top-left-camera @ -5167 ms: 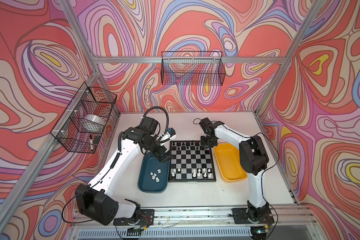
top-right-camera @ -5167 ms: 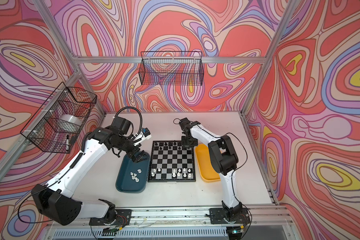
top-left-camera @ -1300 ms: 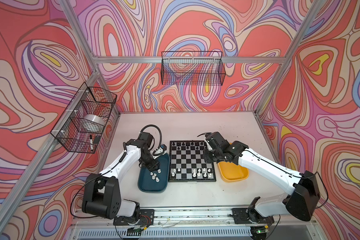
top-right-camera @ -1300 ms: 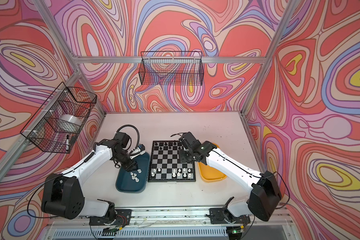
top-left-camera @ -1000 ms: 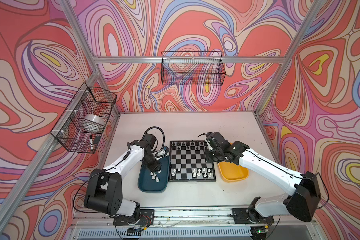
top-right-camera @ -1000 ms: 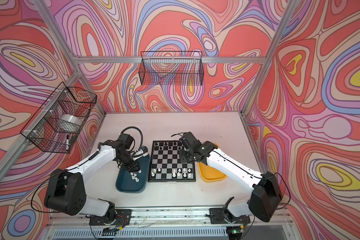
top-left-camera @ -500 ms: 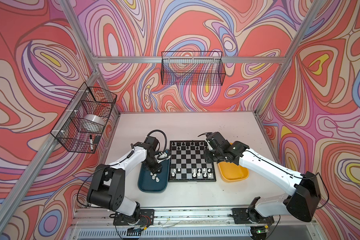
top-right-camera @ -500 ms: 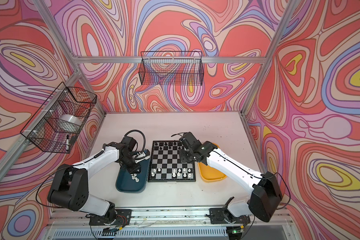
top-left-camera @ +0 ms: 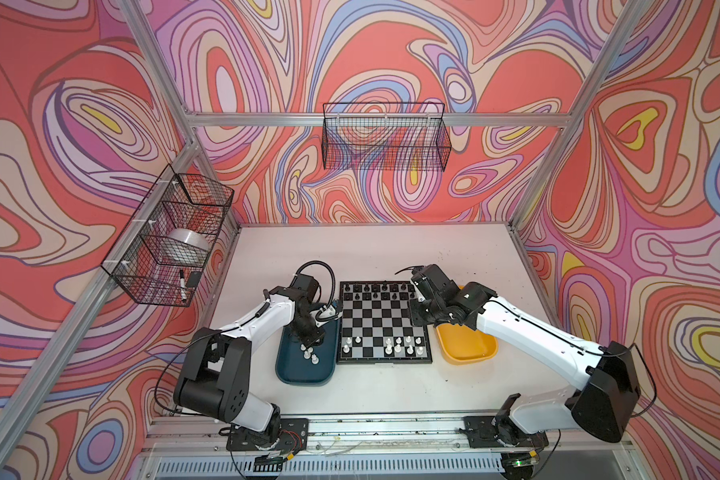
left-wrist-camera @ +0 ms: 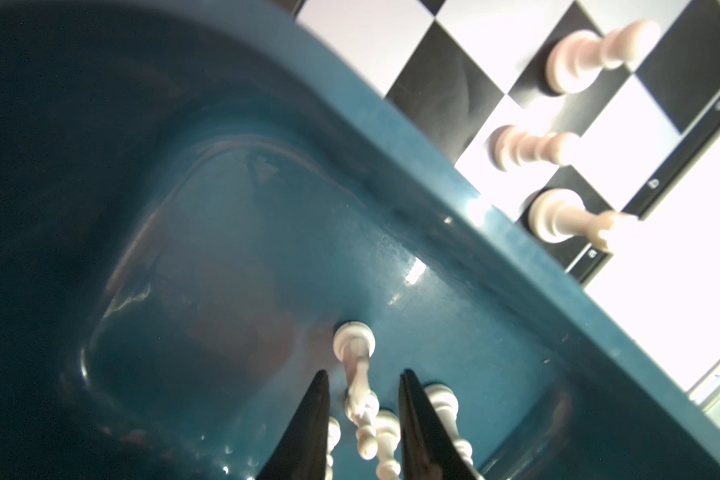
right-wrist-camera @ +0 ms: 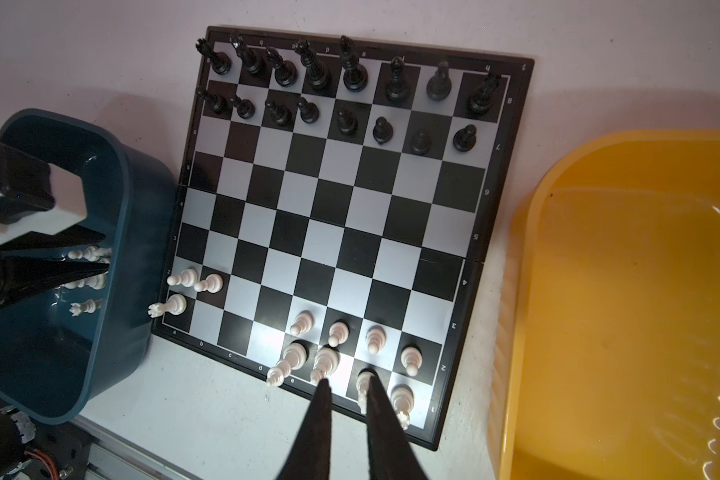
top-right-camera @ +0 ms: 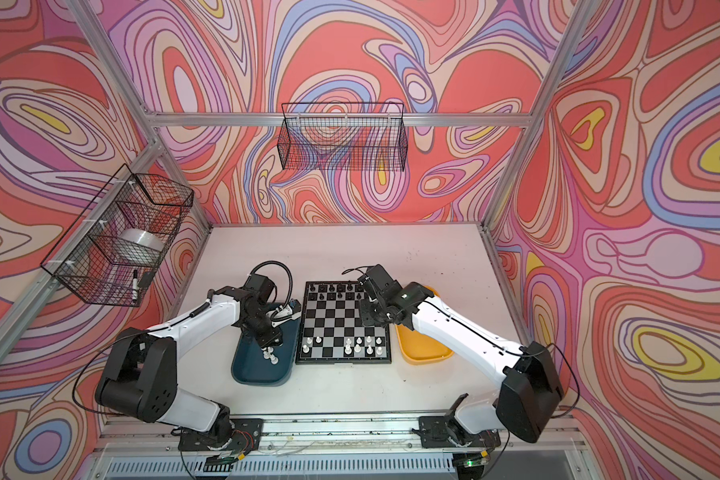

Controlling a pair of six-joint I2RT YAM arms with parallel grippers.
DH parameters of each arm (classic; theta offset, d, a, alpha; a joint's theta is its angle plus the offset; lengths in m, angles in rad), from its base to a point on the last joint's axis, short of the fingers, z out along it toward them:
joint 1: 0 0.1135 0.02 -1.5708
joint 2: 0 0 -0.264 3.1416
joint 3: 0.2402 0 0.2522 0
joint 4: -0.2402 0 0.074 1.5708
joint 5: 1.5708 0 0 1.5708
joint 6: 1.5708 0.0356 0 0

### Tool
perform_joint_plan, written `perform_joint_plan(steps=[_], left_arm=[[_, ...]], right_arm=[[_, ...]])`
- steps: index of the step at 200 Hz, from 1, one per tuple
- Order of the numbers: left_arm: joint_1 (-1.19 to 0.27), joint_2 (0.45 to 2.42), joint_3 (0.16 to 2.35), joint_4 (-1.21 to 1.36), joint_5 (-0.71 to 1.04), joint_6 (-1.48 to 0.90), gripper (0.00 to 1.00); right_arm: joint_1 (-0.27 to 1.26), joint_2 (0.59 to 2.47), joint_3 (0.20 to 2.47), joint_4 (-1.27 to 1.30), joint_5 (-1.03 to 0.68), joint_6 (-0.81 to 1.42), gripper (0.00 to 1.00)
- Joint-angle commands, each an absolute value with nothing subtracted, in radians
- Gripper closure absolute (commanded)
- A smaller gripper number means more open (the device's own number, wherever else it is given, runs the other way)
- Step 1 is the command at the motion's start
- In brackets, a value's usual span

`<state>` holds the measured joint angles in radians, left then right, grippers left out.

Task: Set up the chess pieces on the board
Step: 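Lower the left gripper into the teal tray and close on a white pawn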

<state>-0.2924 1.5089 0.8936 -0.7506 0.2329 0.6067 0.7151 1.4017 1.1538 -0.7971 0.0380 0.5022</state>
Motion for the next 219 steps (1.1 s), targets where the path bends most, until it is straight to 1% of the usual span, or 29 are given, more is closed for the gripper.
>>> perform_joint_plan(steps=[1, 48, 143, 178, 219], left_arm=[[-0.304, 1.508, 0.872, -0.743, 0.222, 0.618, 0.70], [-0.311, 1.504, 0.865, -0.721, 0.204, 0.612, 0.74], [-0.337, 1.499, 0.857, -0.719, 0.173, 0.611, 0.76], [-0.340, 1.500, 0.847, -0.707, 0.161, 0.612, 0.81], [-0.342, 1.497, 0.841, -0.701, 0.159, 0.609, 0.84]], right_arm=[[0.723, 1.405, 1.154, -0.808, 0.060, 0.499, 0.83], [0.723, 1.410, 1.160, -0.808, 0.061, 0.497, 0.84], [0.724, 1.414, 1.143, -0.793, 0.062, 0.494, 0.84], [0.724, 1.417, 1.143, -0.791, 0.062, 0.490, 0.84], [0.724, 1.418, 1.141, -0.791, 0.063, 0.488, 0.84]])
